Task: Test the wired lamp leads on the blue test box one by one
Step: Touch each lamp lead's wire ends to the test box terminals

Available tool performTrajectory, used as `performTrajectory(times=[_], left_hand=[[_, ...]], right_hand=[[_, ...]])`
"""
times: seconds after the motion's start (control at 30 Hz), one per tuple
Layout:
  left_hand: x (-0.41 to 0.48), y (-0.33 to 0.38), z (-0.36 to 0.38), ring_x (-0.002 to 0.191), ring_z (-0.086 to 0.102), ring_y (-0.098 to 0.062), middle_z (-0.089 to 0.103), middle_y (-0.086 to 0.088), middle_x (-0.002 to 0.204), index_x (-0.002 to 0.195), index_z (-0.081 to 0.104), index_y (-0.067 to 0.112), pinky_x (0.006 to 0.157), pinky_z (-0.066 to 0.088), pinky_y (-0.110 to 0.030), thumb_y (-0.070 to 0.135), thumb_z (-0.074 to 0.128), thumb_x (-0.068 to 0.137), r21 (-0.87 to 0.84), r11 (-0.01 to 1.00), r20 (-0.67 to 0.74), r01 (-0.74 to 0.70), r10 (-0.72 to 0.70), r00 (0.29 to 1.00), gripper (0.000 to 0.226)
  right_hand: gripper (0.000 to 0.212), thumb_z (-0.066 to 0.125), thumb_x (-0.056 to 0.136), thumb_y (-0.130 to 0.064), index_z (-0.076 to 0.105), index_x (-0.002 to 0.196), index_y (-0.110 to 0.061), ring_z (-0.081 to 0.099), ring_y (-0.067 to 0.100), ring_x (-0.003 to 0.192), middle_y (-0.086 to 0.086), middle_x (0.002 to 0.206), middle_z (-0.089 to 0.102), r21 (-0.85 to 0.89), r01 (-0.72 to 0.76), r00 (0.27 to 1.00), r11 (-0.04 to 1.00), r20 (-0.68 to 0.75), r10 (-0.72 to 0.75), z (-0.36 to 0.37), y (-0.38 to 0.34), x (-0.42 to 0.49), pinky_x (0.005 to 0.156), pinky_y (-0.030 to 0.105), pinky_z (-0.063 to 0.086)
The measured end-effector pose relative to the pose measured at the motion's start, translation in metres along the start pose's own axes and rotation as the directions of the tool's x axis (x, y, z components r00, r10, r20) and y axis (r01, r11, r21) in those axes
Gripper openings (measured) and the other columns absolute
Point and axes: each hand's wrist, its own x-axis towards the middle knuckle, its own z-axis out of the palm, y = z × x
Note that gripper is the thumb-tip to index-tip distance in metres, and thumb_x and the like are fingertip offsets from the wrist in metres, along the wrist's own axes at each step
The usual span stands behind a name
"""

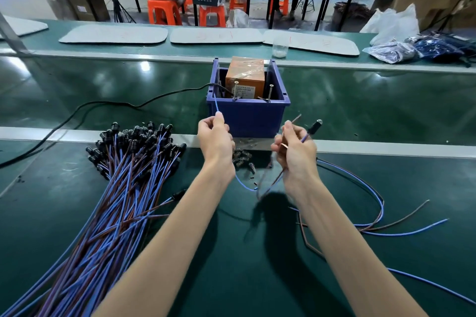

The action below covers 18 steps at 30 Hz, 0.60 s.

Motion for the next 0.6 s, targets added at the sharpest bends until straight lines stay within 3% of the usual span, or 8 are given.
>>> performTrajectory(times=[0.13,0.27,0.43,0.6], left_hand=[[0.007,0.003,0.004,0.039,0.032,-0.003,0.041,0.004,0.064,0.084,0.048,0.017,0.040,0.029,-0.015,0.010,0.040,0.100,0.025,0.999,-0.015,-0.039,0.040,0.999,0.019],[0.009,-0.001,0.004,0.041,0.038,-0.003,0.050,0.006,0.061,0.084,0.052,0.017,0.042,0.032,-0.014,0.012,0.046,0.099,0.124,0.985,0.066,-0.117,0.109,0.992,0.017],[0.017,0.003,0.005,0.036,0.040,-0.004,0.057,0.011,0.051,0.086,0.055,0.015,0.042,0.035,-0.015,0.012,0.051,0.097,0.194,0.962,0.081,-0.190,0.178,0.981,0.012],[0.020,0.001,0.001,0.035,0.038,-0.003,0.062,0.012,0.049,0.092,0.057,0.013,0.039,0.034,-0.014,0.011,0.052,0.096,0.256,0.950,0.091,-0.177,0.159,0.983,0.007]], right_hand=[[0.025,0.049,0.100,-0.018,0.059,0.078,-0.015,0.028,0.000,0.036,-0.014,0.044,0.034,0.005,0.001,1.000,1.000,-0.008,-0.001,0.001,-0.006,0.017,0.035,0.012,0.021],[0.022,0.047,0.095,-0.005,0.062,0.079,-0.008,0.025,0.001,0.036,-0.010,0.049,0.030,0.066,-0.002,0.999,0.998,-0.035,0.005,-0.002,-0.008,0.027,0.034,0.013,0.019],[0.022,0.044,0.100,-0.013,0.056,0.081,-0.016,0.023,0.003,0.036,-0.009,0.046,0.032,-0.051,0.052,0.998,0.997,-0.016,-0.053,0.001,-0.004,0.035,0.036,0.015,0.018],[0.021,0.049,0.099,-0.017,0.055,0.080,-0.012,0.027,0.003,0.033,-0.009,0.043,0.037,-0.136,0.057,0.998,0.989,-0.011,-0.059,0.011,-0.001,0.037,0.035,0.014,0.022]])
